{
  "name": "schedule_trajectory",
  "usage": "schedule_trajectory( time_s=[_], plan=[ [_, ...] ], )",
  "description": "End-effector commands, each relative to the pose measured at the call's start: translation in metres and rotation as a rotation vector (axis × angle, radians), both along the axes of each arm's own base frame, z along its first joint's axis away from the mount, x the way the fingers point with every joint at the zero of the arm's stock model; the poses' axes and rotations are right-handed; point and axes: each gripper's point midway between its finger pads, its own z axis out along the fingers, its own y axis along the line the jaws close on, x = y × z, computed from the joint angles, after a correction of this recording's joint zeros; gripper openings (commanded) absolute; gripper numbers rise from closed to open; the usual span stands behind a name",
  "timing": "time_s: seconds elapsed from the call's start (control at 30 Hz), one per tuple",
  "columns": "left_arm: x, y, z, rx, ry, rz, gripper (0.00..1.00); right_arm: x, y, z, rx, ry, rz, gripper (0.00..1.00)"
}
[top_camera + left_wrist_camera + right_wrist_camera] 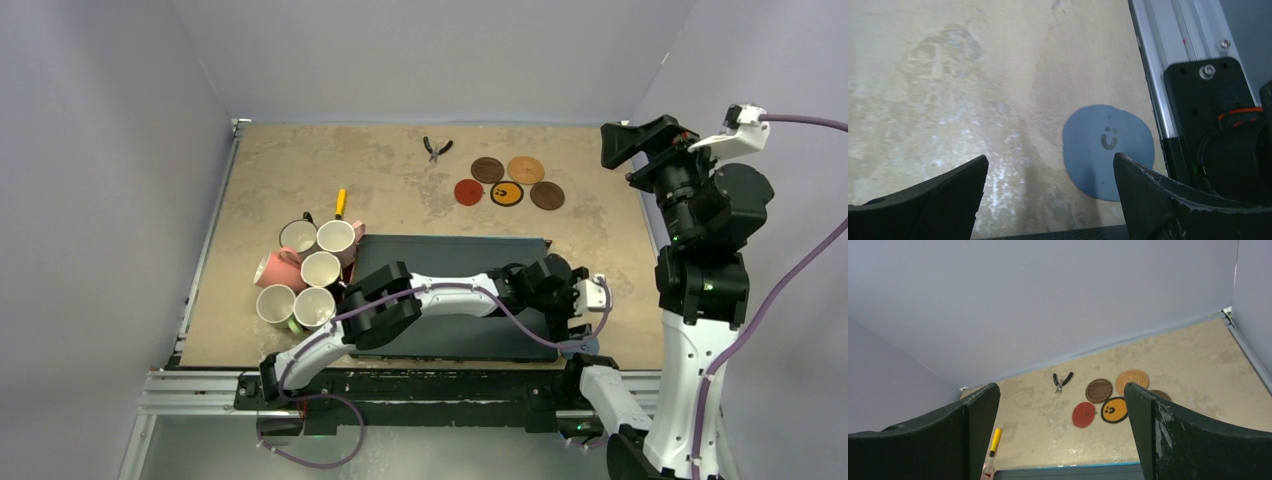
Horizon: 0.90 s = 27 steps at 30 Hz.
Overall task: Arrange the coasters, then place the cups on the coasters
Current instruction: Move the coaster to the corner of the board.
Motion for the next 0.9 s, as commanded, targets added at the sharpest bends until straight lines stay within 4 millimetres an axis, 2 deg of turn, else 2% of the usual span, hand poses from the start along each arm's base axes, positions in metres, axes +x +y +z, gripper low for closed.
schedule_trajectory(
  time_s=[0.0,0.07,0.3,0.53,0.73,0.87],
  plan=[
    [-0.017,-0.002,-0.010,0.045,-0.022,-0.104,0.91,-0.008,0.002,0.026,-0.050,-0.060,0.014,0.98],
    [-0.024,0.003,-0.018,0.082,-0.017,-0.131,0.92,-0.007,0.004,0.025,-0.048,-0.057,0.025,0.98],
    [-0.039,0.001,-0.031,0.127,-0.053,-0.206,0.94,0.001,0.005,0.011,-0.041,-0.021,0.037,0.98],
    [-0.037,0.001,-0.065,0.245,-0.140,-0.209,0.94,0.004,0.004,0.009,-0.048,-0.016,0.037,0.98],
    [-0.035,0.004,-0.083,0.312,-0.249,-0.206,0.94,0.009,0.004,0.007,-0.051,-0.010,0.043,0.98],
    [-0.023,0.012,-0.098,0.373,-0.307,-0.180,0.94,0.012,0.006,0.005,-0.043,-0.008,0.054,0.98]
  ],
)
